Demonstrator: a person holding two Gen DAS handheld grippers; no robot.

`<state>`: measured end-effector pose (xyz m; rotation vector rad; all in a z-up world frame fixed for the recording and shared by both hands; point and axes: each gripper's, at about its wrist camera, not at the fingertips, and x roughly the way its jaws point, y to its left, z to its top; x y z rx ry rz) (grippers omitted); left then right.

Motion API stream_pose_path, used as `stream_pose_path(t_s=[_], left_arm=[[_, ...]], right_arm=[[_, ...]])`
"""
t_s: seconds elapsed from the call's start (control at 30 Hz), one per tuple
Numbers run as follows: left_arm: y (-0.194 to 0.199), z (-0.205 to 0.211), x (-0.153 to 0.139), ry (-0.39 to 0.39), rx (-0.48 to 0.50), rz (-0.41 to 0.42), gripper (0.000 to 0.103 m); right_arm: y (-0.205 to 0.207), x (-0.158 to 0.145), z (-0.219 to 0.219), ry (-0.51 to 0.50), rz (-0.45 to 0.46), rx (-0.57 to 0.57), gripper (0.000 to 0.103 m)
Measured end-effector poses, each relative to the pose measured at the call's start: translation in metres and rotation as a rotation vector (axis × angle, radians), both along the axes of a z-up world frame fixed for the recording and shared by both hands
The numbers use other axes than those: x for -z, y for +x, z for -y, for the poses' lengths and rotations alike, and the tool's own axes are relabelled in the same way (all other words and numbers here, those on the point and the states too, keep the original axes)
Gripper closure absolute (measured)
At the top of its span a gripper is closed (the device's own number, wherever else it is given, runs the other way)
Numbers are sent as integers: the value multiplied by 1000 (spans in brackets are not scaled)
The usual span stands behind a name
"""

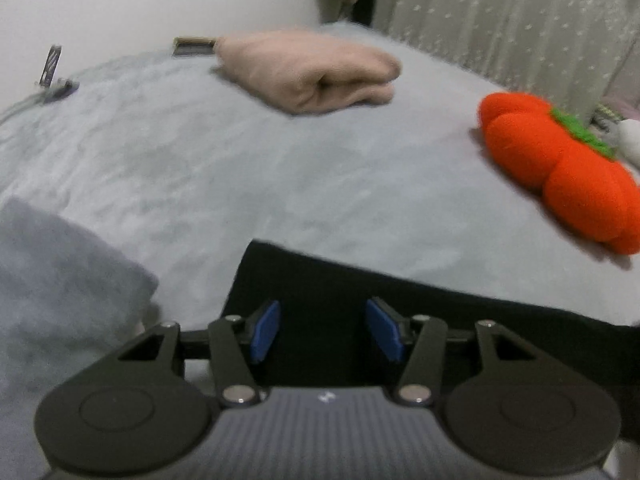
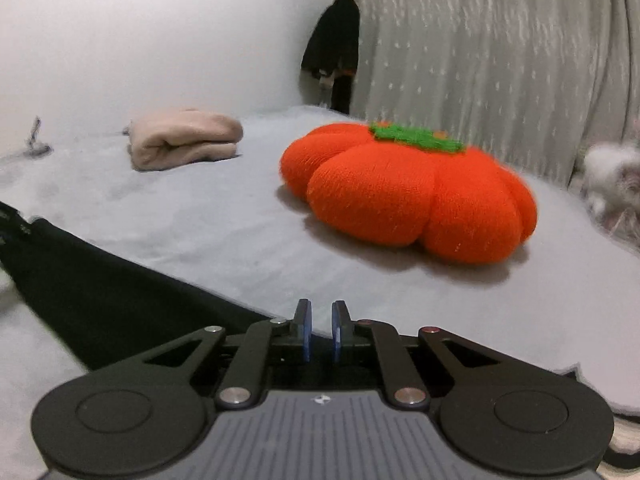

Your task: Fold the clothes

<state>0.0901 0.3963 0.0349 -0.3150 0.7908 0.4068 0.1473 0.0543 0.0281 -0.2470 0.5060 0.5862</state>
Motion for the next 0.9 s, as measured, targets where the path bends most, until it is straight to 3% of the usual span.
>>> stream_pose_path(t_s=[0.07,0.13,0.3,0.43,0.63,0.77,0.83,0.9], left_arm=[[3,2,2,38,2,0,55],[5,3,2,59,-13,-5,55],[2,-1,4,84,-26,-4,54],[-2,15,-5,155,-23,-19,57],[-12,63,-23,238,128,53,55],[-2,83,-2,296,196,-40,54],[0,81,12,316,192,-81,46],[-1,76,13,334,184,-78,34]], right_arm=[[-4,12,-8,-43,-55,-34,93],[-9,23,-16,-92,-54,-36,93],[-26,8,-4,34,-70,3,93],[-39,13,10,53,-154,84,92],[-65,5,52,255,-189,190,92],[-65,14,64,240,-252,239,91],[-69,13,63,215,-241,228,90],[-79,9,62,191,-221,210,83]])
